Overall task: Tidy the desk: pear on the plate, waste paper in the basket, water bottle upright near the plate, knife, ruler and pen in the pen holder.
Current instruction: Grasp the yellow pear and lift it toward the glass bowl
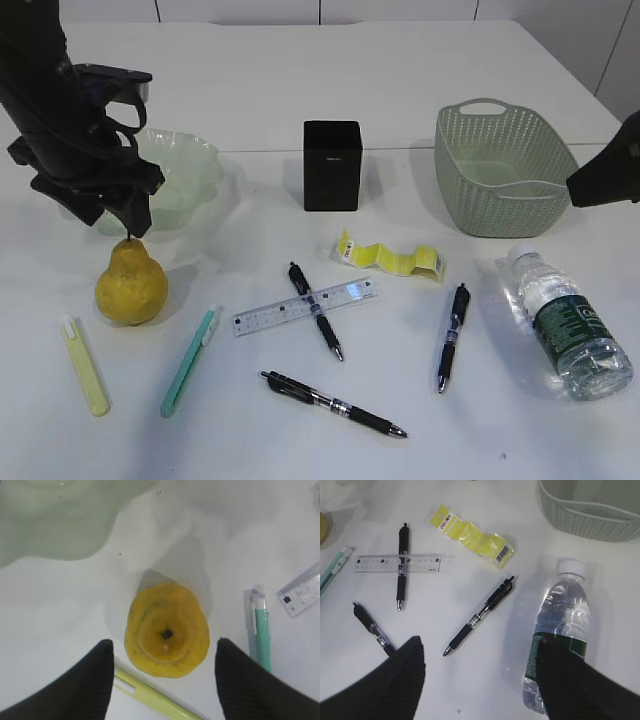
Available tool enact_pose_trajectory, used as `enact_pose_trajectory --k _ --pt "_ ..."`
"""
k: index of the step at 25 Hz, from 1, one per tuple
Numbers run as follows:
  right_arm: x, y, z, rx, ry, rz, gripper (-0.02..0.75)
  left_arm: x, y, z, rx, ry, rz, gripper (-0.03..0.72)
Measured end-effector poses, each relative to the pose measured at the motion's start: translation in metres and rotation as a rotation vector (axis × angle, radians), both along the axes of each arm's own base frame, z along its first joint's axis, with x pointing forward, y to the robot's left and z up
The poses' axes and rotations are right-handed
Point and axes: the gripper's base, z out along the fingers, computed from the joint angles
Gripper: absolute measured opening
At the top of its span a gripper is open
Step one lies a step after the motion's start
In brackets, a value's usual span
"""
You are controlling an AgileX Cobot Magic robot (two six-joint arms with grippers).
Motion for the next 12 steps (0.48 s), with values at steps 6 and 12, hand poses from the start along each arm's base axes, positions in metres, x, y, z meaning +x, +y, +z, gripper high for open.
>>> enact_pose_trajectory --k 6,12 --pt "0.000 0.000 0.000 -0.001 0.000 0.000 0.514 0.004 -0.001 -0.008 0.019 -0.008 -0.002 0.455" --pt "0.001 0.000 -0.002 -0.003 0.006 0.001 0.513 0.009 -0.001 -0.026 0.037 0.024 0.007 0.455"
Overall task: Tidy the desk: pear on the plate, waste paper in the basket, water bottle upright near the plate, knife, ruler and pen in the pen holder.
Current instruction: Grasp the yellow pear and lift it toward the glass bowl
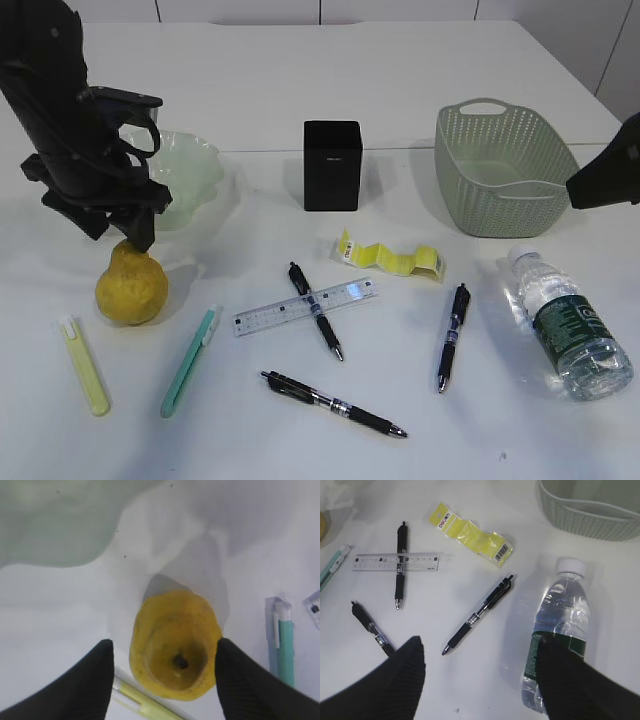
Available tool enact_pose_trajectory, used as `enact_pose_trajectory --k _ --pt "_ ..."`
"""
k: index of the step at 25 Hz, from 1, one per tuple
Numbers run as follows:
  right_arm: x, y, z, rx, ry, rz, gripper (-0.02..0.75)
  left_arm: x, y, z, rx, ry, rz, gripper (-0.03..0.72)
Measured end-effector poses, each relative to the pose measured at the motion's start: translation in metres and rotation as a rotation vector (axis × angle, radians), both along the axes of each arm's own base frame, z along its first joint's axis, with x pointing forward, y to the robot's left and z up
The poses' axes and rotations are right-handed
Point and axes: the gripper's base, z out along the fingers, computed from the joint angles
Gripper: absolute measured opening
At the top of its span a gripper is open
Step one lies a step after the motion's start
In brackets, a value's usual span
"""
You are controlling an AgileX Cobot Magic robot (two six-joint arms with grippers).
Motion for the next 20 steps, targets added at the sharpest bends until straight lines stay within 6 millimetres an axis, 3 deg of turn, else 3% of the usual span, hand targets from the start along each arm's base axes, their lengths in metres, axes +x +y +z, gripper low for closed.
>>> enact_pose_trajectory --k 16,20 --pt "0.001 0.000 -0.001 0.000 0.004 0.000 0.513 0.007 -0.004 -0.028 -0.003 0.052 0.010 0.454" --pt "0.001 0.000 -0.001 0.000 0.005 0.000 0.513 0.007 -0.004 -0.031 -0.009 0.060 0.014 0.421"
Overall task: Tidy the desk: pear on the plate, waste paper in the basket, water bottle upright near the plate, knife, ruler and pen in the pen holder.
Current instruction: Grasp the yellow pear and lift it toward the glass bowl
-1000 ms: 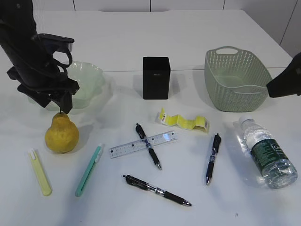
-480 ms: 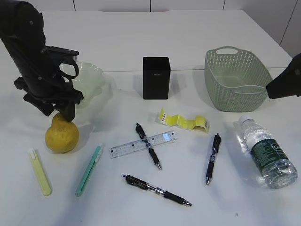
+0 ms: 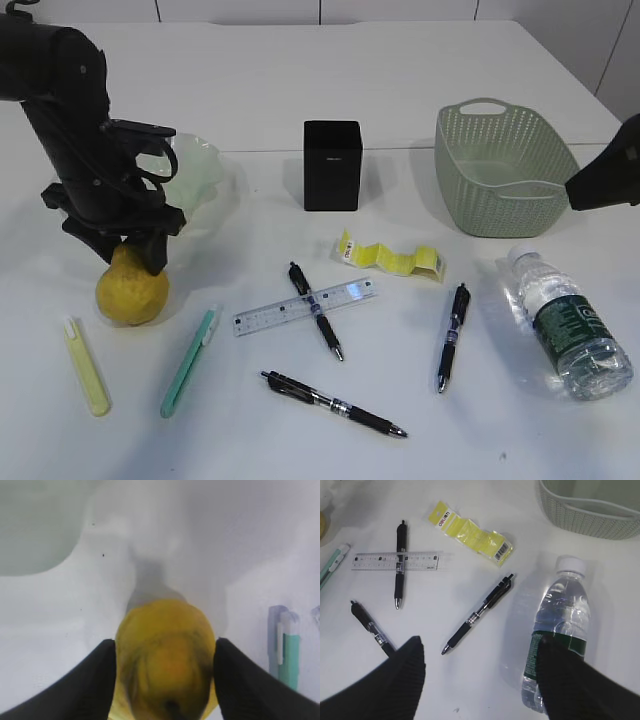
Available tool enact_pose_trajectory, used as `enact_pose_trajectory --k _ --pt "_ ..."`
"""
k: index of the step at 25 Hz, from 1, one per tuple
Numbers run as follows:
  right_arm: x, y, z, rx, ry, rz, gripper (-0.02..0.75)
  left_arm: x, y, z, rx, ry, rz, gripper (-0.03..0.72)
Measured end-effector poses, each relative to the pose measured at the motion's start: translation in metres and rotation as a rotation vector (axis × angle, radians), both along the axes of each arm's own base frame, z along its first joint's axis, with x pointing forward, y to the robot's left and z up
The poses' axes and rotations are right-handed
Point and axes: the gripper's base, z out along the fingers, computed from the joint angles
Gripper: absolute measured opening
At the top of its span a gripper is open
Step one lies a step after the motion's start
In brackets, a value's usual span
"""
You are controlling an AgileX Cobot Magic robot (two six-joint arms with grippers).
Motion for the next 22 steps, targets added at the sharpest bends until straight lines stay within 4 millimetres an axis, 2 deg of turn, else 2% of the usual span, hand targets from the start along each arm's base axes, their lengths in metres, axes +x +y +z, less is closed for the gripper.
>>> enact_pose_trajectory --k 7,14,18,22 --pt "0.000 0.000 0.000 0.000 0.002 0.000 0.513 0.000 -0.001 0.000 -0.001 0.003 -0.001 0.301" --pt "0.000 0.000 0.000 -0.001 -0.001 0.001 0.513 -0.003 0.000 0.005 0.004 0.020 -0.001 0.283" --pt "0.000 0.000 0.000 -0.001 -0.001 0.001 0.513 -0.006 0.001 0.025 -0.010 -0.025 -0.002 0.283" --pt "0.001 0.000 0.000 -0.002 -0.004 -0.001 0.513 0.000 -0.001 0.062 -0.037 -0.128 -0.004 0.283"
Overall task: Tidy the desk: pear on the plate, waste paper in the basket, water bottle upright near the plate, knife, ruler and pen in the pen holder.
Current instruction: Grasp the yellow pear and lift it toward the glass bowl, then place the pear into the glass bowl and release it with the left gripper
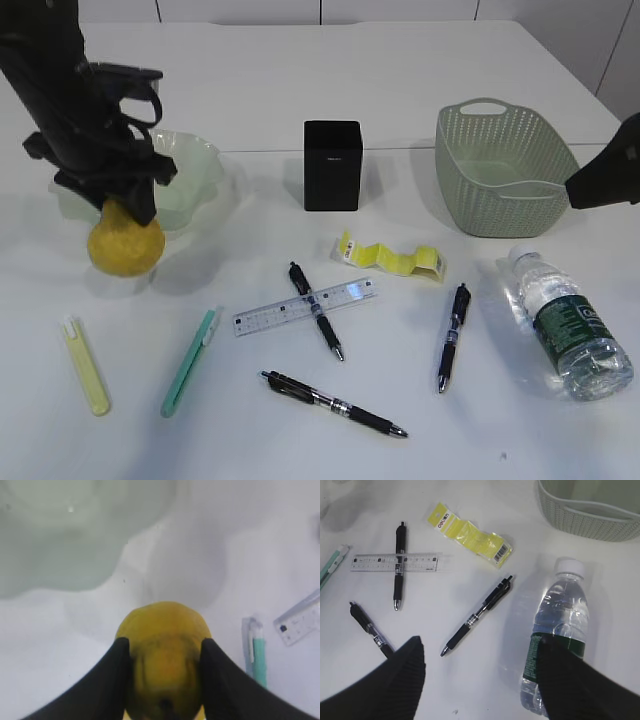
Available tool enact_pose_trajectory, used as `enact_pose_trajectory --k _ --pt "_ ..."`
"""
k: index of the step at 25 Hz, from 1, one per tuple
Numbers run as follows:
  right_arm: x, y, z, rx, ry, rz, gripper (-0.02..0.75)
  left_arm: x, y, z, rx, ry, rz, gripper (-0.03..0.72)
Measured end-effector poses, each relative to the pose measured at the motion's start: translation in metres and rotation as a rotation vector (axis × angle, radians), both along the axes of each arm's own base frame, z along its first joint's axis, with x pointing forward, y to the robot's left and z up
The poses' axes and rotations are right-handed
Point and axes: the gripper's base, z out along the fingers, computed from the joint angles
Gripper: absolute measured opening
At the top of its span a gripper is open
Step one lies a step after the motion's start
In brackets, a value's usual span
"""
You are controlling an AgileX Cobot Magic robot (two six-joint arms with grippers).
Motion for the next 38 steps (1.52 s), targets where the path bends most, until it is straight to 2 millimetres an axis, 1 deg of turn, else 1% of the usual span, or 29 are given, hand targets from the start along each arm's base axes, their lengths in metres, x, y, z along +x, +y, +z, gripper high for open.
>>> enact_pose_trajectory --k 2,5,7,9,12,17,22,26,29,33,38 --pt "0.000 0.000 0.000 0.000 0.000 0.000 0.513 0.008 0.000 0.020 0.004 -0.072 -0.007 0.283" --pt "0.000 0.000 0.000 0.000 0.000 0.000 0.513 0.018 0.001 0.041 0.023 -0.176 -0.004 0.283" --pt "0.000 0.000 0.000 0.000 0.000 0.000 0.513 0.024 0.003 0.051 0.038 -0.249 0.009 0.283" --pt "0.000 0.000 0.000 0.000 0.000 0.000 0.513 0.031 0.005 0.056 0.060 -0.300 0.016 0.282" --pt "0.000 0.001 0.000 0.009 0.003 -0.001 0.513 0.044 0.011 0.046 0.070 -0.312 0.040 0.281" --pt "0.003 0.001 -0.004 0.017 0.018 -0.002 0.513 0.072 0.029 0.010 0.083 -0.278 0.090 0.281" --pt "0.008 0.001 -0.010 0.020 0.043 -0.003 0.513 0.096 0.045 -0.021 0.067 -0.252 0.143 0.281" --pt "0.011 0.001 -0.016 0.021 0.066 -0.002 0.513 0.109 0.045 -0.046 0.063 -0.223 0.153 0.281" --pt "0.014 0.001 -0.020 0.022 0.082 -0.002 0.513 0.115 0.043 -0.060 0.053 -0.208 0.157 0.281" --pt "0.016 0.001 -0.023 0.022 0.093 -0.002 0.513 0.119 0.042 -0.064 0.049 -0.223 0.155 0.288" --pt "0.016 0.001 -0.023 0.022 0.095 -0.002 0.513 0.122 0.042 -0.065 0.044 -0.239 0.154 0.336"
